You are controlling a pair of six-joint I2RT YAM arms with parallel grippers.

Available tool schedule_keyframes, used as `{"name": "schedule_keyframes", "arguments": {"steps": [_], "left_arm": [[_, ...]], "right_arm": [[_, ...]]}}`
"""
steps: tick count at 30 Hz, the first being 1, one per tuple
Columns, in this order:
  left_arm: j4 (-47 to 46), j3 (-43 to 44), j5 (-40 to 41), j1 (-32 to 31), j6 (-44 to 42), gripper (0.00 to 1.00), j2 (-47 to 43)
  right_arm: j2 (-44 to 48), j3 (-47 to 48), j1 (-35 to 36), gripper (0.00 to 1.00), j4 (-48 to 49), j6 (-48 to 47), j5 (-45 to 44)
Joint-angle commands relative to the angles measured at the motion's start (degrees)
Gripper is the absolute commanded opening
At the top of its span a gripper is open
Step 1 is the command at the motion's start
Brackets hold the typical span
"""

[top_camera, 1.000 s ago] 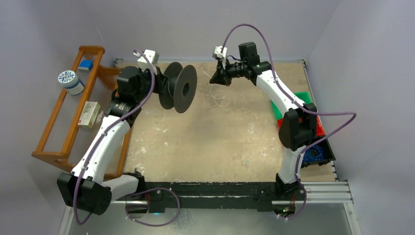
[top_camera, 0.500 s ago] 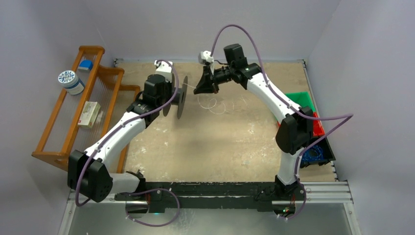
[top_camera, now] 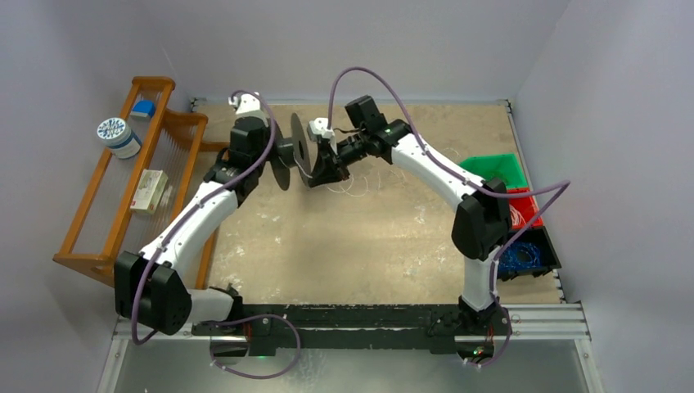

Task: Wrap the cables
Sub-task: Wrap the cable around the cable reel.

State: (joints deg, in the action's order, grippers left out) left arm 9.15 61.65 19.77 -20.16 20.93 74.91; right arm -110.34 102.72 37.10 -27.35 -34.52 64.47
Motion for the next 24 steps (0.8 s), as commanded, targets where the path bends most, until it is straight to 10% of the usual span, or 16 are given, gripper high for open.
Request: {"name": "schedule_keyframes", "arguments": {"steps": [1, 24], "left_arm": [[-3.2, 6.8, -0.7, 5.2, 8.6, 0.0, -0.2], [-2.7, 14.0, -31.3, 19.6, 20.7, 0.0, -4.3]], "right_arm": [[-1.2, 1.2, 3.7, 0.12, -10.5, -9.4, 6.5], [-9.4, 3.4, -0.3, 0.09, -23.2, -22.2, 8.9]]}}
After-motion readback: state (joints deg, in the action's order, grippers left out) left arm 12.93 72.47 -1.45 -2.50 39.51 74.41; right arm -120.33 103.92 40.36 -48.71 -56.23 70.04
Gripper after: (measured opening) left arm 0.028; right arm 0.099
